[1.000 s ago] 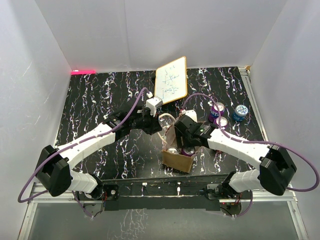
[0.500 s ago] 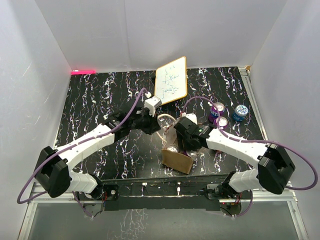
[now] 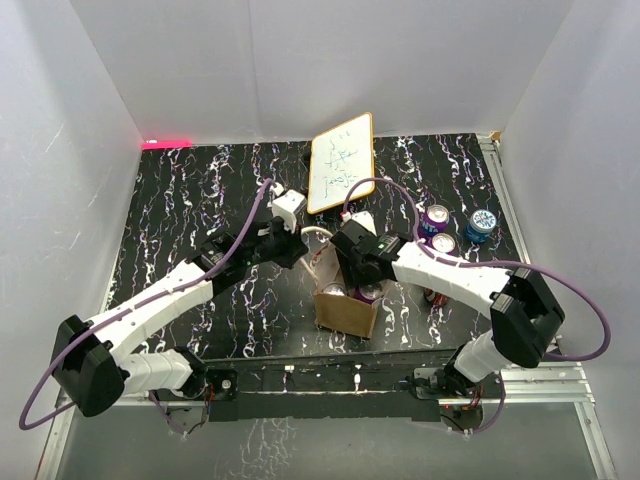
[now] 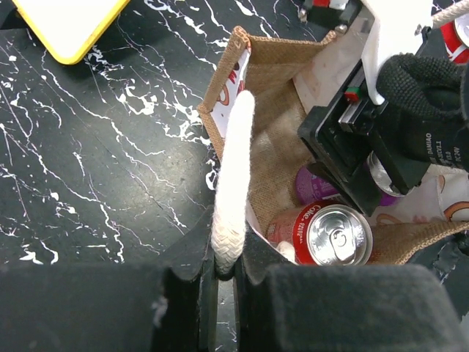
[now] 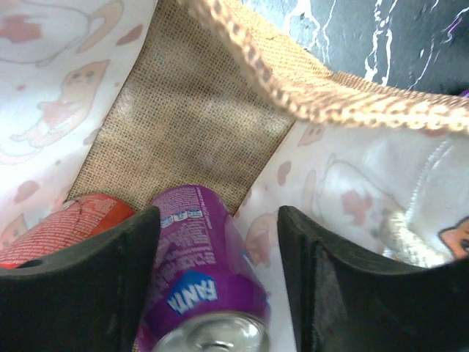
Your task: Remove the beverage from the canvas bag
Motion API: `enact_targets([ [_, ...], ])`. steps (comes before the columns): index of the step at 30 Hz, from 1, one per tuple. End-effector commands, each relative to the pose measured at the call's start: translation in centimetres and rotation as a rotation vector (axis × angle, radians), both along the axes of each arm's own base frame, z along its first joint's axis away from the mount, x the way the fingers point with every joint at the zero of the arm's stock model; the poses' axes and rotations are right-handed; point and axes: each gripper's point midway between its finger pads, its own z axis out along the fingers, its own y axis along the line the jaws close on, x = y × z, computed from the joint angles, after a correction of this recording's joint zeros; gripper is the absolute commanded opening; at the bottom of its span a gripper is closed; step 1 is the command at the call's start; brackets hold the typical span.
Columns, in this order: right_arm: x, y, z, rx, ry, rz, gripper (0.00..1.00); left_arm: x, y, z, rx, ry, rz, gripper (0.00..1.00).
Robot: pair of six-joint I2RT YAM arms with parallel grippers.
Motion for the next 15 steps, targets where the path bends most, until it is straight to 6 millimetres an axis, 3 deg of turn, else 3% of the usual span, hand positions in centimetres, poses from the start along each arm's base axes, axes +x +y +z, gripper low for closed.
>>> enact_targets([
  [1, 1.5, 0.9, 2.4, 0.024, -0.077, 0.027, 0.72, 0.1, -0.8, 1.3, -0.040, -0.027, -0.038, 0.00],
  [10, -0.6, 1.7, 5.0, 0.141, -0.054, 0.122, 0.82, -2.1, -3.6, 0.7, -0.110, 0.068, -0.208, 0.00],
  [15, -2.5, 0.8, 5.3, 0.142, 0.003, 0.145, 0.82, -2.4, -4.3, 0.1, -0.119, 0.107, -0.241, 0.00],
])
